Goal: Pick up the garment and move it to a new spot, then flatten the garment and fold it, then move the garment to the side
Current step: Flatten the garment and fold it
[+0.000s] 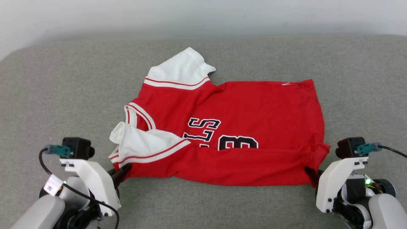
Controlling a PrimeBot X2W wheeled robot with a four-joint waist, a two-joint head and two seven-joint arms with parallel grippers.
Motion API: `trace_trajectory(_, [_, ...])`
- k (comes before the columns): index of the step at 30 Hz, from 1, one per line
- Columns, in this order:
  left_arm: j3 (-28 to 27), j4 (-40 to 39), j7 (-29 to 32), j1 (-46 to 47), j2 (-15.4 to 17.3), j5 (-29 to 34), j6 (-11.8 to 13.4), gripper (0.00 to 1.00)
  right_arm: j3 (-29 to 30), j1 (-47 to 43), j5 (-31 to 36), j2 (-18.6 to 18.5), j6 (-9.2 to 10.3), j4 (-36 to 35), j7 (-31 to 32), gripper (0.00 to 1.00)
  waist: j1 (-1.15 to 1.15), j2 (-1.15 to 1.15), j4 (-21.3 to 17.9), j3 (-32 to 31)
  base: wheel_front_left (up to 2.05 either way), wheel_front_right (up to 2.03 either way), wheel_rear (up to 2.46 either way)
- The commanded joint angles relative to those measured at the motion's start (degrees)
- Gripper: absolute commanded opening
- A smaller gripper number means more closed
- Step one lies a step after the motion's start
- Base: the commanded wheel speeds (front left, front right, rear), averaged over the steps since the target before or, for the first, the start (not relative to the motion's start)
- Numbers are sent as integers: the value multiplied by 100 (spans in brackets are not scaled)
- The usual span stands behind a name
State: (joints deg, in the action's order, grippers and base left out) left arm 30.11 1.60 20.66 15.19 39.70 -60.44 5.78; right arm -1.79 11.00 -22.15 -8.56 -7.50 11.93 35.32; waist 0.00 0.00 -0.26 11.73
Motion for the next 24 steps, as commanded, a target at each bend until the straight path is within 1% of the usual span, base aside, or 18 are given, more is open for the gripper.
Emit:
trace_trajectory(1, [-5, 10, -16, -125, -46, -74, -2, 0, -12, -95, -5, -53, 2, -30, 7, 0, 0, 0, 9, -122, 0, 0, 0])
trace_trajectory(8, [-48, 3, -217, -525, -84, -159, 153, 0, -13, -445, -130, -218, 2, -120, 99, 0, 0, 0, 56, -578, 0, 0, 0])
trace_trajectory(15, [-101, -248, -354, -1098, 14, -218, 474, 0, 1, -889, -248, -381, 2, -370, 255, 0, 0, 0, 112, -1023, 0, 0, 0])
trace_trajectory(20, [-141, -482, -360, -1568, 102, -325, 720, 0, -26, -1299, -291, -415, 2, -715, 464, 0, 0, 0, 158, -1201, 0, 0, 0])
trace_trajectory(24, [-148, -531, -370, -1856, 75, -459, 795, 0, 28, -1647, -275, -346, 2, -963, 537, 0, 0, 0, 188, -1213, 0, 0, 0])
